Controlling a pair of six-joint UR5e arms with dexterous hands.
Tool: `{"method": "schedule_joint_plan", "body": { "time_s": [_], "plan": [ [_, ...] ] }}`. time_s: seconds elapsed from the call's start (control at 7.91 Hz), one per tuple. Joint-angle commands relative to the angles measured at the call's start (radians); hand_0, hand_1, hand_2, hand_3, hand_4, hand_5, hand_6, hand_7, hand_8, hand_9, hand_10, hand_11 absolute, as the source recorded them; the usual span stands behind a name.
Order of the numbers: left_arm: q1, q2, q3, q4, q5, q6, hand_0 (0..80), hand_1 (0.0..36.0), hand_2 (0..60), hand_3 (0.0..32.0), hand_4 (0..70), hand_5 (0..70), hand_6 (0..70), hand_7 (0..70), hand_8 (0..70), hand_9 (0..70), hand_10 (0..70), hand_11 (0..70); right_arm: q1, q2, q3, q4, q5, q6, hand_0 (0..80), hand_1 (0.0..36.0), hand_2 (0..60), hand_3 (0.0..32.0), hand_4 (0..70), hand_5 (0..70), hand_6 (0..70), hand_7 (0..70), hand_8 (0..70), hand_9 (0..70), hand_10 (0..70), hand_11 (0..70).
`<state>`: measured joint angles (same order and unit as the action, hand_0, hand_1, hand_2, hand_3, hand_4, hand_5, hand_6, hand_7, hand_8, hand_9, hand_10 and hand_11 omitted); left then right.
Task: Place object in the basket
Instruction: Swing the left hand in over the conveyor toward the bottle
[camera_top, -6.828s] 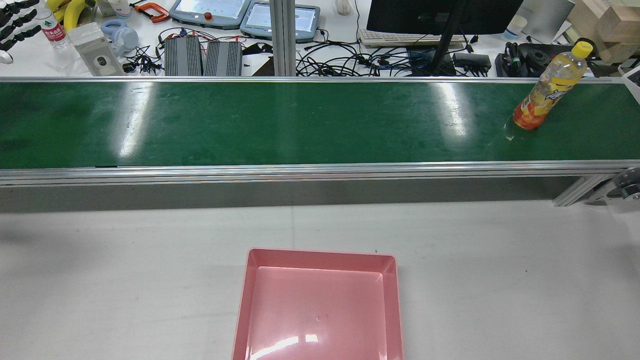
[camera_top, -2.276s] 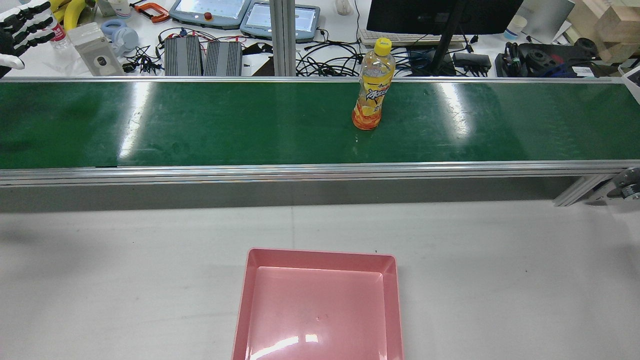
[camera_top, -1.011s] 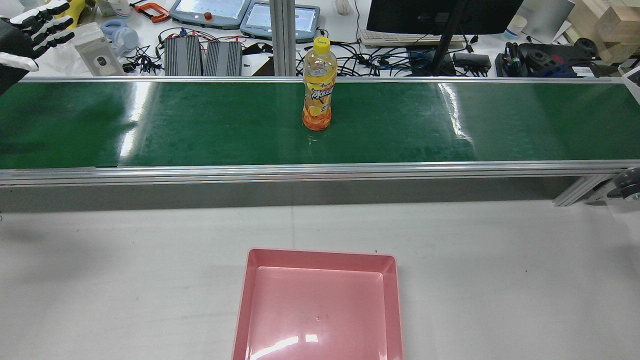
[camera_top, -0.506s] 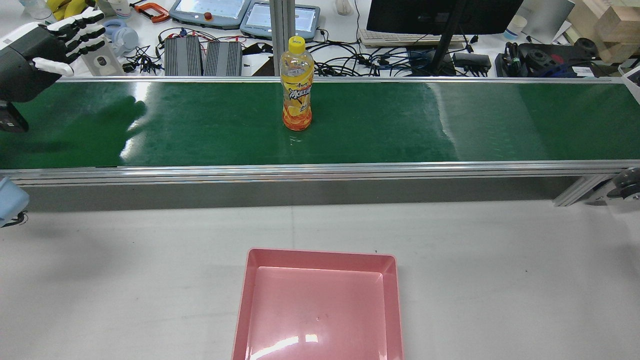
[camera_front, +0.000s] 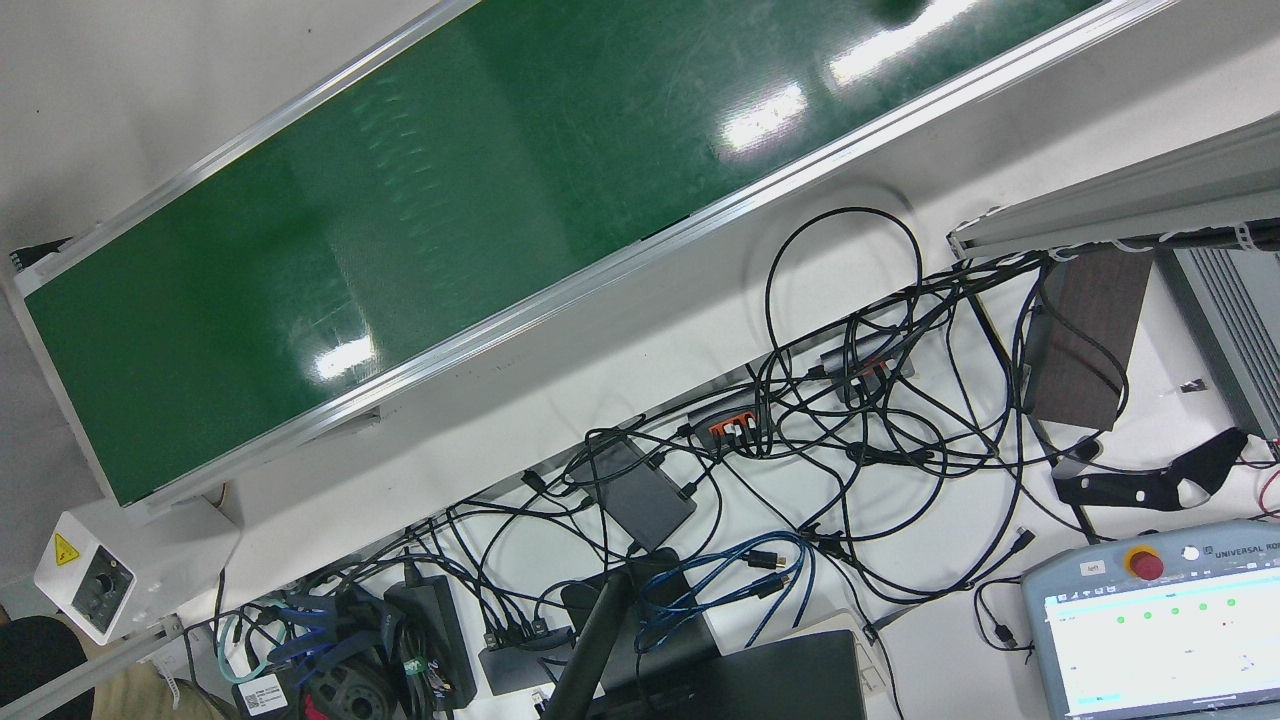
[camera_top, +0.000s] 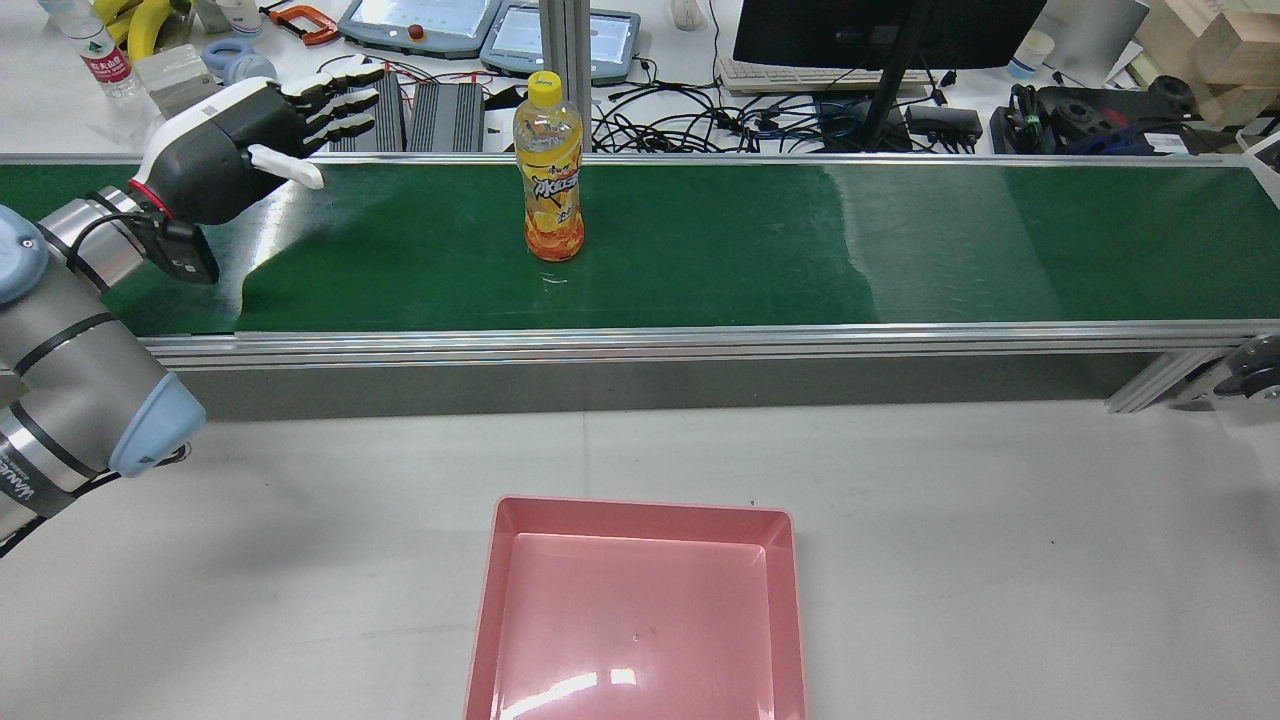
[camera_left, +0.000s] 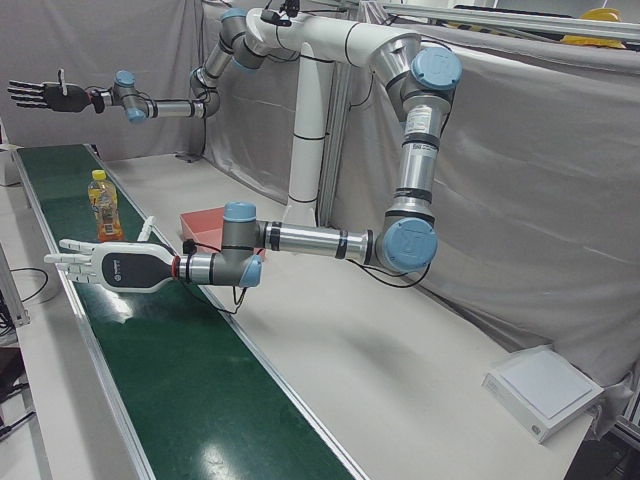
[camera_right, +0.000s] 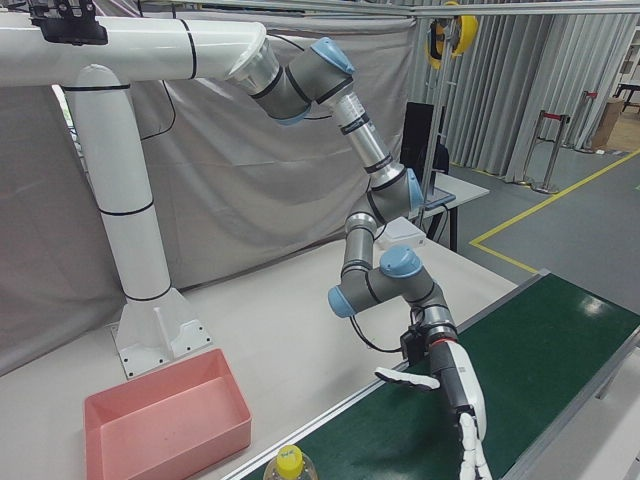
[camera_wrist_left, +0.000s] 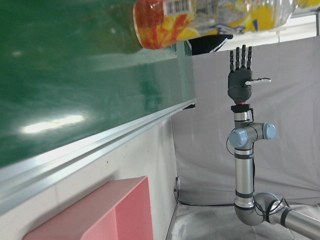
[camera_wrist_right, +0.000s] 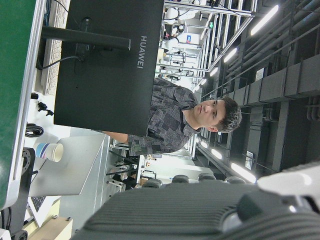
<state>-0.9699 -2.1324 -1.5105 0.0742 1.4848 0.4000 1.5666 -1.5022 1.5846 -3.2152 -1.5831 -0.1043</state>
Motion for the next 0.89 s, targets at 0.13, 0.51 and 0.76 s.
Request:
{"method": "schedule_joint_plan", "body": {
  "time_s": [0.13, 0.51, 0.76],
  "plan": [
    [0.082, -0.076, 0.001, 0.006, -0.003, 0.003, 46.7, 3.3, 0.0, 0.0, 16.1, 9.6, 0.0, 0.0, 6.4, 10.5, 8.2, 12.5, 0.000, -0.001, 0.000, 0.000, 0.000, 0.000, 0.0, 0.0, 0.0, 0.0, 0.0, 0.0, 0.0, 0.0, 0.0, 0.0, 0.0, 0.0],
    [0.108, -0.104, 0.000, 0.018, -0.004, 0.016, 46.5, 3.6, 0.0, 0.0, 16.4, 11.1, 0.0, 0.7, 7.2, 11.6, 8.5, 12.9, 0.000, 0.000, 0.000, 0.000, 0.000, 0.000, 0.0, 0.0, 0.0, 0.0, 0.0, 0.0, 0.0, 0.0, 0.0, 0.0, 0.0, 0.0],
    [0.123, -0.130, 0.000, 0.057, -0.004, 0.020, 47.1, 5.5, 0.0, 0.0, 17.3, 17.2, 0.0, 2.4, 10.8, 16.9, 11.7, 17.6, 0.000, 0.000, 0.000, 0.000, 0.000, 0.000, 0.0, 0.0, 0.0, 0.0, 0.0, 0.0, 0.0, 0.0, 0.0, 0.0, 0.0, 0.0]
  ]
}}
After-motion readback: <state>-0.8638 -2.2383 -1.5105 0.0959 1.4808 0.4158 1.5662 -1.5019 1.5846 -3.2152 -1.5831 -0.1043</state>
